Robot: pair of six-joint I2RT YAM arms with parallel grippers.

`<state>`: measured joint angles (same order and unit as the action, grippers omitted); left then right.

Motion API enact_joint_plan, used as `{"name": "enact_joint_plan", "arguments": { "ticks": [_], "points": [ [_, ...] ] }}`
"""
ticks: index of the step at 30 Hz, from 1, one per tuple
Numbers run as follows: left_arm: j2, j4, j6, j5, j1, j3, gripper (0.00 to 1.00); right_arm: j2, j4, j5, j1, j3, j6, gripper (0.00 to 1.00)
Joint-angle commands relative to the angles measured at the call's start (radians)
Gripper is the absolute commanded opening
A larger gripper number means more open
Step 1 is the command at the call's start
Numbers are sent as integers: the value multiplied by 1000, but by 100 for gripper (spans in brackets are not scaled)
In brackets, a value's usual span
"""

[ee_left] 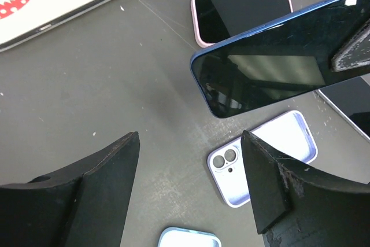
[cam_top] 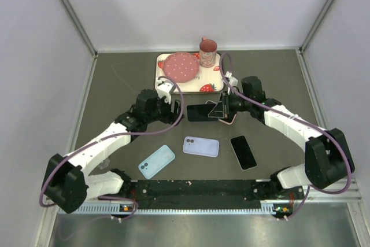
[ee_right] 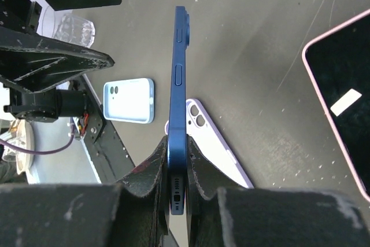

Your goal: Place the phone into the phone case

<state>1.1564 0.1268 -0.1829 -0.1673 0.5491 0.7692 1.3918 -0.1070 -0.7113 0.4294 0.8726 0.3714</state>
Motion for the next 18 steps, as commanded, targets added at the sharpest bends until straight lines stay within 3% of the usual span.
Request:
{"name": "enact_joint_plan", "arguments": {
  "ticks": [1, 9, 18],
  "points": [
    [34, -15, -7, 23, 23, 22, 75, -71, 4, -5, 8, -18, 30, 0],
    [68, -56, -46, 5, 40, -30, 74, -100, 21, -30, 17, -124, 196, 0],
    [91, -76, -75, -11, 40, -64, 75, -168, 266, -63, 35, -311, 443, 0]
  ]
}}
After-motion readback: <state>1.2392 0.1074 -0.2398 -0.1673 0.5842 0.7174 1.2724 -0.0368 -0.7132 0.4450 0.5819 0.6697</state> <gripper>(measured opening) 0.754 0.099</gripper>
